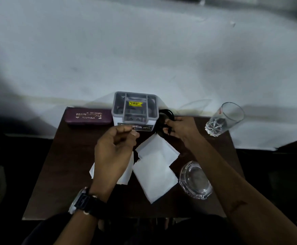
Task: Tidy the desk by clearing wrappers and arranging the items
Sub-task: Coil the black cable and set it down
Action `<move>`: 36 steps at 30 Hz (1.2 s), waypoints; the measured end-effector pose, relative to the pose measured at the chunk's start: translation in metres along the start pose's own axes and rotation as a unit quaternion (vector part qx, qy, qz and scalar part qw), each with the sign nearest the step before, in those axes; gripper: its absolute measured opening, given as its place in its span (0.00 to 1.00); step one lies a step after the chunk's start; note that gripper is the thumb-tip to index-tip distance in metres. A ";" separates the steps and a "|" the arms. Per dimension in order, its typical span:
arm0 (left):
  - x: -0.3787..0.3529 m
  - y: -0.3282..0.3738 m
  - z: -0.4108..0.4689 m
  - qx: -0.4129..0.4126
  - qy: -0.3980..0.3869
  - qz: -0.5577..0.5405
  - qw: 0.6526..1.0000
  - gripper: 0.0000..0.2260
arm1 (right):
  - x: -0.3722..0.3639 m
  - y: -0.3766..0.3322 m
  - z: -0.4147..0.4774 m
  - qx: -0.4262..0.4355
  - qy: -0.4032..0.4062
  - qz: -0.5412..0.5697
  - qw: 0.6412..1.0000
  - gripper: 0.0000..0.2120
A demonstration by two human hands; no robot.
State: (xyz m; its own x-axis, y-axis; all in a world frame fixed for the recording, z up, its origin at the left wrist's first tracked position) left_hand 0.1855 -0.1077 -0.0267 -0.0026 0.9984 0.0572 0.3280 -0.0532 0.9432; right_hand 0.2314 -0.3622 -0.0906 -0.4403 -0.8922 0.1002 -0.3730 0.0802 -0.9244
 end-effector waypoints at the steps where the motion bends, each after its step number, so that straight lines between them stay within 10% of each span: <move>1: 0.000 0.000 0.001 0.005 -0.003 -0.010 1.000 0.07 | -0.001 0.001 0.005 0.005 0.000 -0.013 1.000 0.02; 9: -0.003 -0.006 0.007 0.036 -0.012 -0.039 0.999 0.06 | 0.009 -0.025 0.021 0.112 0.023 -0.350 0.930 0.18; 27: 0.013 -0.005 0.015 0.052 0.029 -0.018 0.998 0.04 | 0.028 -0.037 -0.021 0.126 0.035 -0.369 0.920 0.20; 36: 0.058 0.003 0.013 -0.038 0.062 0.353 0.933 0.17 | 0.032 -0.024 -0.119 0.197 0.017 -0.308 0.931 0.17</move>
State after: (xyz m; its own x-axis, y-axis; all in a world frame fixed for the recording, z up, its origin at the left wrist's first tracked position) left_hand 0.1983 -0.0497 -0.0250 0.0784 0.7041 0.7058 0.2219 -0.7025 0.6762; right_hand 0.1291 -0.3396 -0.0211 -0.2700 -0.6995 0.6617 -0.2384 -0.6172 -0.7498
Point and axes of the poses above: each hand's wrist, its own z-axis towards the middle knuckle, its own x-axis out of the back of the hand, y = z × x, the point moved 6 cm from there along z, towards the middle knuckle, and after that the axes turned 8 degrees about x, right-handed, at the moved point
